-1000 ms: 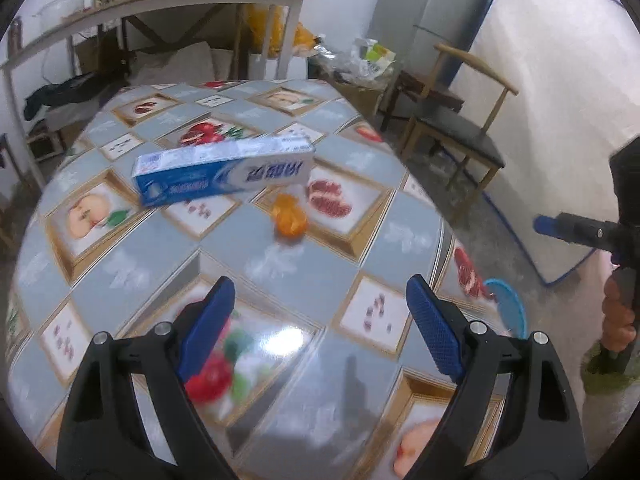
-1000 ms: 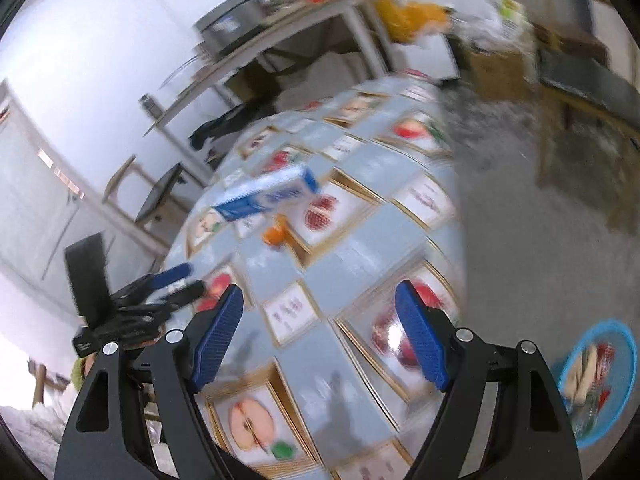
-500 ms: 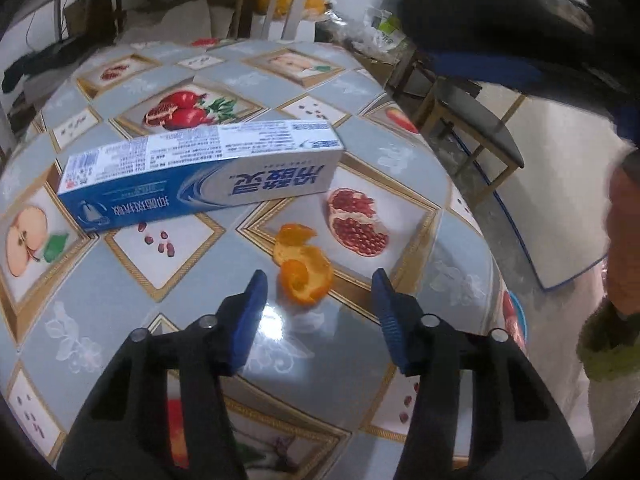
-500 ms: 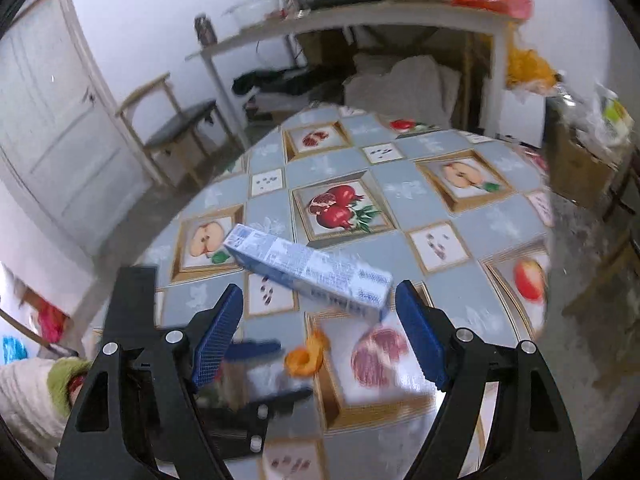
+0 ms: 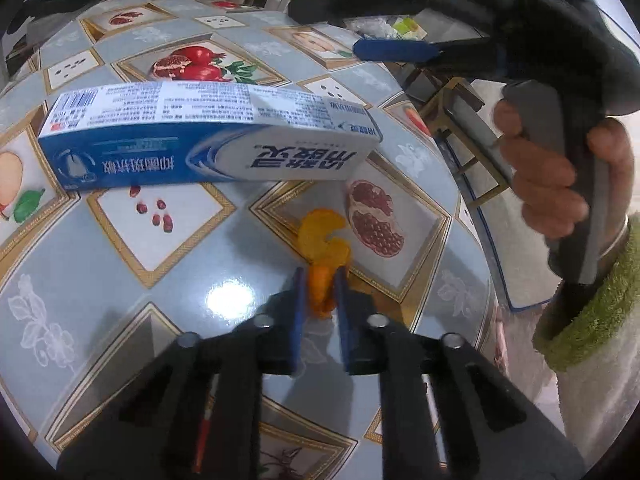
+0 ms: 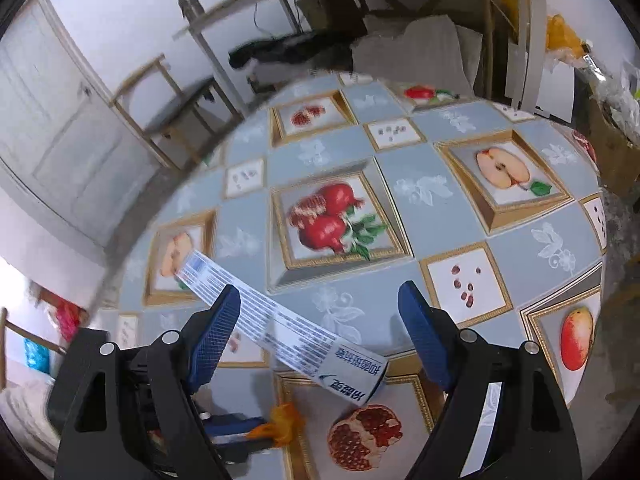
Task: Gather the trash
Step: 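Close left tool on orange peel while right tool grasps toothpaste box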
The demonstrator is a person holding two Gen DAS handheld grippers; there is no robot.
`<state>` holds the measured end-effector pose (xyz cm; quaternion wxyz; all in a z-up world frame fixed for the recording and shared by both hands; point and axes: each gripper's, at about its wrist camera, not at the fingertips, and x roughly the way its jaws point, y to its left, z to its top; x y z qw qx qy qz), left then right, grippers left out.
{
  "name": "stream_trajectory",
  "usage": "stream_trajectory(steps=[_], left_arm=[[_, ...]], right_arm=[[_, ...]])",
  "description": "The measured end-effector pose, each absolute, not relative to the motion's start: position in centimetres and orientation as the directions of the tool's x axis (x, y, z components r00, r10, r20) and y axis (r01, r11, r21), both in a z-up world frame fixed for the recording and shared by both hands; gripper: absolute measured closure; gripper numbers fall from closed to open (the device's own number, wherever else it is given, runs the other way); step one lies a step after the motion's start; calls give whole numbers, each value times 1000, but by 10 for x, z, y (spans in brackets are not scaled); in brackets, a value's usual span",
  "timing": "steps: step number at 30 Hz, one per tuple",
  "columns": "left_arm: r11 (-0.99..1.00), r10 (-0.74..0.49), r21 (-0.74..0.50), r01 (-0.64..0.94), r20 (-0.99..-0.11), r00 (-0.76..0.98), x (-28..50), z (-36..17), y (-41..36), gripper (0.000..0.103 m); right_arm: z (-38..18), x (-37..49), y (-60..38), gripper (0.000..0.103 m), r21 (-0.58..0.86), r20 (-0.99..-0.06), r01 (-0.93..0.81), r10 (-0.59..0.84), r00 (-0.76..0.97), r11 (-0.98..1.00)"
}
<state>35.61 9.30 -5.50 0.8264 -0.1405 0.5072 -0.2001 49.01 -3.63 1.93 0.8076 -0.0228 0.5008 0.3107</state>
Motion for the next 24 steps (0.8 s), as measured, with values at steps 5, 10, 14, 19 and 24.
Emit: stream_trajectory(steps=[5, 10, 14, 19, 24], left_arm=[[889, -456, -422, 176, -792, 405, 345, -53, 109, 96], [908, -411, -404, 110, -809, 420, 317, -52, 156, 96], [920, -358, -391, 23, -817, 452, 293, -53, 199, 96], [917, -307, -392, -79, -817, 488, 263, -53, 242, 96], [905, -291, -406, -124, -806, 515, 247, -56, 256, 96]], right_arm=[[2, 489, -12, 24, 178, -867, -572, 402, 293, 801], [-3, 481, 18, 24, 130, -873, -650, 397, 283, 748], [-7, 476, 40, 20, 111, -871, -692, 405, 278, 713], [-10, 471, 56, 18, 125, -861, -722, 436, 261, 681], [-22, 454, 66, 18, 66, -891, -743, 374, 256, 666]])
